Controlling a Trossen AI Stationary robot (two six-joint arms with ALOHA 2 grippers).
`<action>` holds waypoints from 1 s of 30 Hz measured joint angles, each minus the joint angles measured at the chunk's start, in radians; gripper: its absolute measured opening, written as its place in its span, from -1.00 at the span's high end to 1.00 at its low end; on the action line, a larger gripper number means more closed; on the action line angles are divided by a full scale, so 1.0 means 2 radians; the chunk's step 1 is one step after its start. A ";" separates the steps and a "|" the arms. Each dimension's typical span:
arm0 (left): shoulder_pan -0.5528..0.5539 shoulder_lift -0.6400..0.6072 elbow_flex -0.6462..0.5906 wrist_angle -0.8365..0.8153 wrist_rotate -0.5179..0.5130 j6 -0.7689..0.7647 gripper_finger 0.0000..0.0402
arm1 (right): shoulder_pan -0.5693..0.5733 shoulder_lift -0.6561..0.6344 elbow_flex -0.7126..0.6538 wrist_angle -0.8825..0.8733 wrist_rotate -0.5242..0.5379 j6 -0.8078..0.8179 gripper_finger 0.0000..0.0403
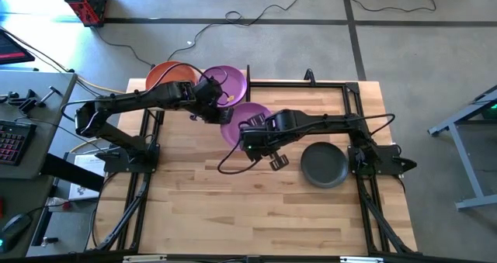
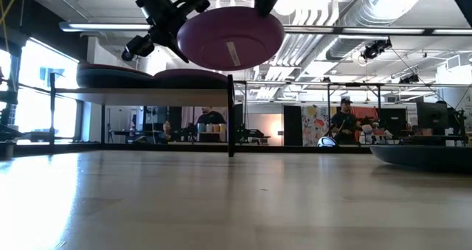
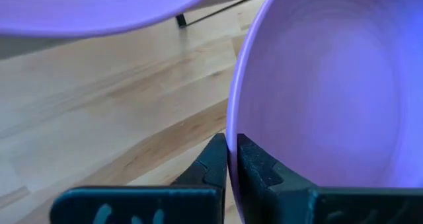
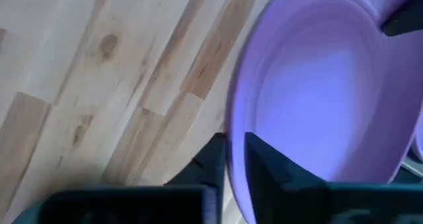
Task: Place and stack plates onto a shelf
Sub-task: Stack the purple plate on top of the purple plate on the shelf
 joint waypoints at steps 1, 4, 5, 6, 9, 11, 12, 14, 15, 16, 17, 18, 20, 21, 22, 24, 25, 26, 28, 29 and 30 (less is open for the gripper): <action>0.000 0.000 0.000 0.000 -0.001 0.001 0.98 | 0.000 0.000 0.000 0.000 0.005 0.002 0.82; 0.000 0.000 0.000 -0.001 -0.011 0.008 0.98 | 0.000 0.000 0.000 0.000 0.023 0.011 0.65; 0.000 0.000 0.000 -0.002 -0.015 0.009 0.98 | 0.000 0.000 0.000 0.000 0.025 0.012 0.60; 0.000 -0.001 -0.001 -0.003 -0.021 0.010 0.98 | 0.000 -0.002 0.000 -0.001 0.026 0.016 0.55; 0.003 -0.005 0.006 -0.029 -0.034 0.025 0.98 | -0.001 -0.010 0.000 0.000 0.030 0.026 0.44; 0.009 -0.008 0.023 -0.058 -0.045 0.027 0.99 | -0.001 -0.017 0.000 0.000 0.029 0.033 0.40; 0.011 -0.009 0.033 -0.078 -0.060 0.029 0.99 | -0.001 -0.021 0.000 0.000 0.029 0.035 0.38; 0.019 -0.008 0.052 -0.116 -0.079 0.036 0.99 | -0.001 -0.031 0.000 0.000 0.029 0.039 0.37; 0.022 -0.008 0.062 -0.128 -0.086 0.038 0.99 | -0.001 -0.035 0.000 0.000 0.028 0.043 0.36; 0.027 -0.008 0.072 -0.135 -0.088 0.043 0.99 | -0.001 -0.040 0.000 0.001 0.027 0.044 0.36; 0.031 -0.009 0.081 -0.136 -0.089 0.046 0.99 | -0.001 -0.043 0.000 0.000 0.027 0.044 0.36; 0.036 -0.009 0.088 -0.135 -0.089 0.050 0.99 | -0.001 -0.046 0.000 0.000 0.027 0.044 0.36; 0.045 -0.009 0.101 -0.139 -0.090 0.058 0.99 | -0.001 -0.050 0.000 0.000 0.026 0.051 0.36; 0.050 -0.009 0.109 -0.139 -0.090 0.062 0.99 | -0.001 -0.053 0.000 0.000 0.026 0.055 0.36; 0.054 -0.010 0.116 -0.138 -0.090 0.066 0.99 | -0.001 -0.055 0.000 0.000 0.026 0.056 0.36; 0.062 -0.010 0.127 -0.136 -0.091 0.074 0.99 | -0.001 -0.057 0.000 0.000 0.026 0.057 0.36; 0.067 -0.010 0.131 -0.137 -0.091 0.078 0.99 | -0.001 -0.057 0.000 0.001 0.026 0.056 0.36; 0.073 -0.010 0.134 -0.139 -0.090 0.082 0.99 | -0.001 -0.057 0.000 0.001 0.025 0.057 0.36; 0.087 -0.010 0.139 -0.138 -0.090 0.090 0.99 | 0.000 -0.057 0.000 0.001 0.025 0.057 0.36; 0.097 -0.011 0.139 -0.137 -0.090 0.094 0.99 | 0.000 -0.057 0.000 0.001 0.025 0.057 0.36; 0.107 -0.011 0.139 -0.139 -0.090 0.096 0.99 | 0.000 -0.057 0.000 0.001 0.025 0.057 0.36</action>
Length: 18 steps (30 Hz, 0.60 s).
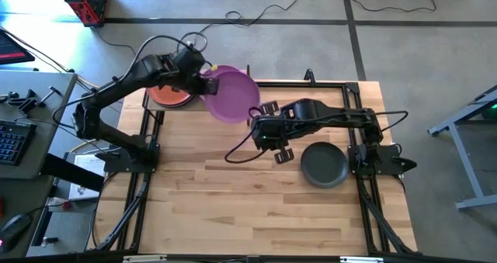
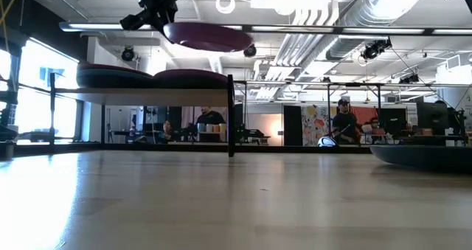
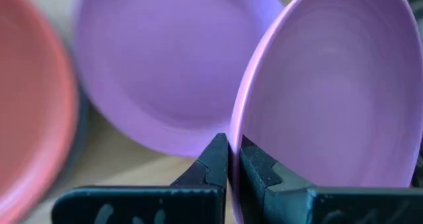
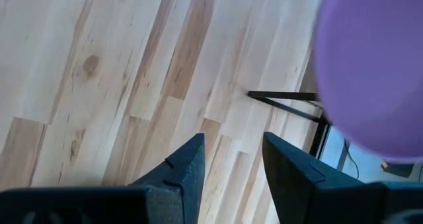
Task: Place and stack plates onto a shelf
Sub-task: Stack the purple plate on top of the purple plate on the shelf
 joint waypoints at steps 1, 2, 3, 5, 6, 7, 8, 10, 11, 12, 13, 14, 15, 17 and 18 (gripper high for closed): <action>0.011 0.000 0.000 -0.004 -0.001 0.001 0.99 | 0.000 0.000 0.000 0.000 0.000 0.000 0.36; 0.022 0.000 0.000 -0.008 -0.001 0.004 0.99 | 0.000 0.000 0.000 0.000 0.000 0.001 0.36; 0.032 0.000 0.000 -0.013 -0.001 0.005 0.99 | 0.000 0.000 0.000 0.000 0.000 0.005 0.36; 0.050 0.000 0.000 -0.021 -0.002 0.009 0.99 | 0.000 0.000 0.000 0.000 -0.001 0.013 0.36; 0.058 0.000 0.000 -0.024 -0.002 0.009 0.99 | 0.000 0.000 0.000 0.000 -0.001 0.017 0.36; 0.065 0.000 0.000 -0.025 -0.002 0.009 0.99 | 0.000 0.000 0.000 0.000 -0.001 0.021 0.36; 0.072 0.000 0.000 -0.025 -0.002 0.009 0.99 | 0.000 0.000 0.000 0.000 -0.001 0.021 0.36; 0.088 0.000 0.000 -0.025 -0.001 0.012 0.99 | 0.000 0.000 0.000 0.000 -0.001 0.021 0.36; 0.096 0.000 0.000 -0.025 0.000 0.014 0.99 | 0.000 0.000 0.000 0.000 -0.001 0.021 0.36; 0.102 0.001 -0.001 -0.024 0.000 0.017 0.99 | 0.000 0.000 0.000 0.000 -0.001 0.021 0.36; 0.107 0.003 -0.001 -0.024 -0.001 0.017 0.99 | 0.000 0.000 0.000 0.000 -0.001 0.021 0.36; 0.111 0.006 -0.001 -0.025 -0.001 0.017 0.99 | 0.000 0.000 0.000 0.000 -0.001 0.021 0.36; 0.115 0.010 -0.002 -0.025 -0.002 0.018 0.99 | 0.000 0.000 0.000 0.000 -0.001 0.021 0.36; 0.124 0.014 -0.002 -0.025 -0.002 0.018 0.98 | 0.000 0.000 0.000 0.000 -0.001 0.020 0.36; 0.127 0.016 -0.002 -0.024 -0.002 0.018 0.98 | 0.000 0.000 0.000 0.000 -0.001 0.020 0.36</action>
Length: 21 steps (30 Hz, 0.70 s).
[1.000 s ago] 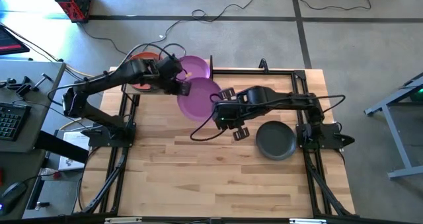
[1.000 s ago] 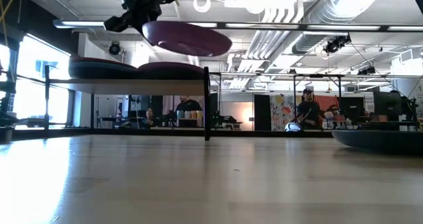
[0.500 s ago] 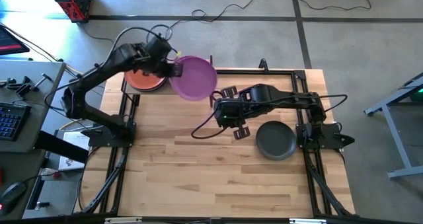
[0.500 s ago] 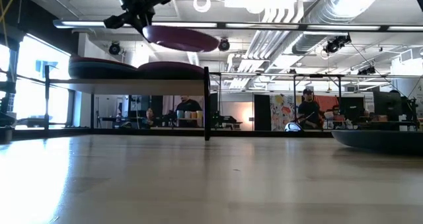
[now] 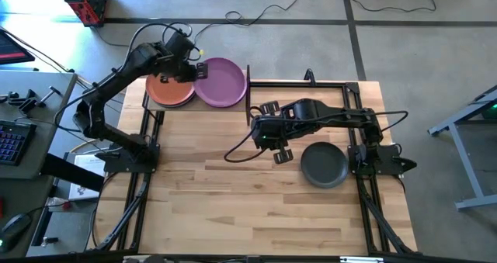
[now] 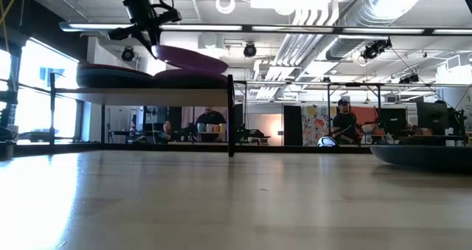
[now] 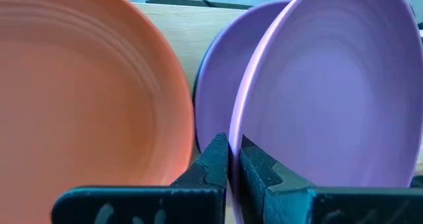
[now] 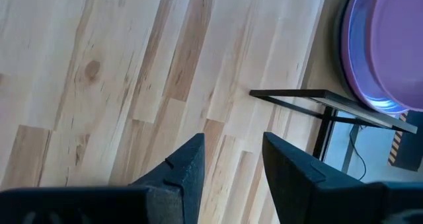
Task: Place and stack plates onto a shelf
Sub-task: Stack the purple plate on top of the purple plate on the shelf
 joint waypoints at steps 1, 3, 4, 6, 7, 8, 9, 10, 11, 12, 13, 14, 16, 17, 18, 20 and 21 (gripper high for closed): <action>0.002 0.003 0.000 0.001 0.000 0.000 0.98 | 0.000 0.000 0.000 0.000 0.000 0.000 0.36; 0.006 0.011 0.000 0.001 0.000 0.004 0.98 | 0.000 0.000 0.000 0.000 0.000 -0.001 0.36; 0.006 0.014 0.000 0.002 0.000 0.007 0.98 | 0.000 0.000 0.000 0.000 0.000 -0.004 0.36; 0.006 0.018 0.000 0.006 0.000 0.008 0.98 | 0.000 0.000 0.000 0.000 0.000 -0.011 0.36; 0.006 0.020 0.000 0.007 0.001 0.009 0.97 | 0.000 0.000 0.000 0.000 0.000 -0.012 0.36; 0.006 0.023 0.000 0.007 0.001 0.009 0.96 | 0.000 0.000 0.000 0.000 0.000 -0.013 0.36; 0.006 0.027 0.000 0.007 -0.001 0.009 0.94 | 0.000 0.000 0.000 0.000 0.000 -0.013 0.36; 0.006 0.028 0.000 0.009 -0.001 0.009 0.93 | 0.000 0.000 0.000 0.000 0.000 -0.013 0.36; 0.006 0.030 0.000 0.011 -0.001 0.008 0.91 | 0.000 0.000 0.000 0.000 0.000 -0.013 0.36; 0.006 0.031 0.000 0.012 -0.001 0.008 0.90 | 0.000 0.000 0.000 0.000 0.000 -0.013 0.36; 0.006 0.033 0.000 0.013 -0.002 0.009 0.89 | 0.000 0.000 0.000 0.000 0.000 -0.013 0.36; 0.006 0.035 0.000 0.014 -0.002 0.009 0.88 | 0.000 0.000 0.000 0.000 0.000 -0.013 0.36; 0.006 0.036 0.000 0.021 -0.003 0.009 0.87 | 0.000 0.000 0.000 0.000 0.000 -0.013 0.36; 0.006 0.035 0.000 0.025 -0.003 0.009 0.86 | 0.000 0.000 0.000 0.000 0.000 -0.013 0.36; 0.006 0.035 0.000 0.030 -0.004 0.009 0.85 | 0.000 0.000 0.000 0.000 0.000 -0.013 0.36; 0.006 0.035 0.000 0.035 -0.004 0.009 0.83 | 0.000 0.000 0.000 0.000 0.000 -0.013 0.36; 0.006 0.035 0.000 0.034 -0.003 0.009 0.81 | 0.000 0.000 0.000 0.000 0.000 -0.013 0.36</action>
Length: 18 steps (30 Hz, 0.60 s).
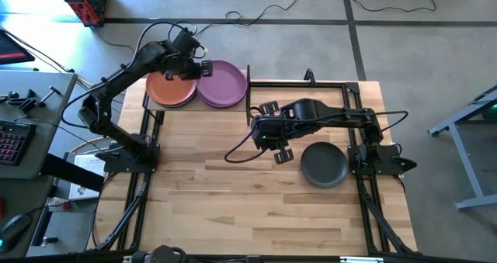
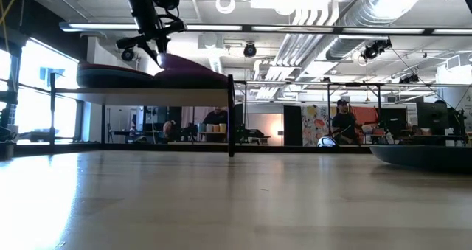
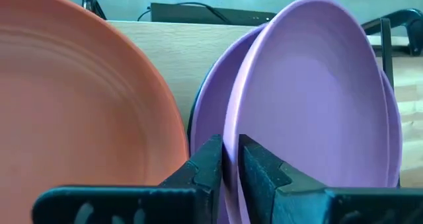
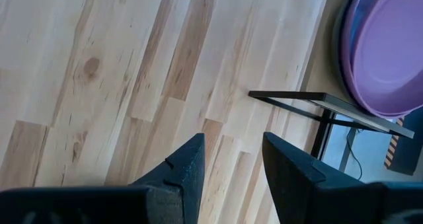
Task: Place and stack plates onto a shelf
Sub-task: Stack the purple plate on top of the purple plate on the shelf
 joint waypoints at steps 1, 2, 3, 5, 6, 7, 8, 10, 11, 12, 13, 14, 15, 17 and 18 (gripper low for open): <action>0.000 0.000 0.000 0.000 0.003 0.003 0.80 | 0.000 0.000 0.000 0.000 0.000 0.000 0.36; 0.000 0.000 0.000 -0.001 0.006 0.010 0.78 | 0.000 0.000 0.000 0.000 0.000 0.001 0.36; 0.000 0.000 0.000 -0.001 0.008 0.018 0.76 | 0.000 0.000 0.000 0.000 0.000 0.003 0.36; 0.000 0.000 0.000 0.000 0.009 0.029 0.71 | 0.000 0.000 0.000 0.000 0.000 0.004 0.36; 0.000 0.000 0.000 -0.001 0.010 0.029 0.69 | 0.000 0.000 0.000 0.000 0.000 0.004 0.36; 0.000 0.000 0.000 -0.001 0.010 0.030 0.66 | 0.000 0.000 0.000 0.000 0.000 0.004 0.36; 0.000 0.000 0.000 -0.001 0.010 0.030 0.64 | 0.000 0.000 0.000 0.000 0.000 0.004 0.36; 0.000 0.000 0.000 -0.003 0.011 0.030 0.59 | 0.000 0.000 0.000 0.000 0.000 0.004 0.36; 0.001 0.000 0.000 -0.005 0.013 0.030 0.56 | 0.000 0.000 0.000 0.000 0.000 0.004 0.36; 0.003 0.000 0.000 -0.008 0.017 0.030 0.54 | 0.000 0.000 0.000 0.000 0.000 0.004 0.36; 0.005 -0.001 0.000 -0.010 0.021 0.030 0.52 | 0.000 0.000 0.000 0.000 0.000 0.004 0.36; 0.007 -0.001 0.000 -0.011 0.025 0.030 0.50 | 0.000 0.000 0.000 0.000 0.000 0.004 0.36; 0.007 -0.002 0.000 -0.012 0.032 0.030 0.49 | 0.000 0.000 0.000 0.000 0.000 0.004 0.36; 0.012 -0.002 0.000 -0.018 0.047 0.030 0.47 | 0.000 0.000 0.000 0.000 0.000 0.004 0.36; 0.015 -0.002 0.000 -0.021 0.053 0.030 0.46 | 0.000 0.000 0.000 0.000 0.000 0.004 0.36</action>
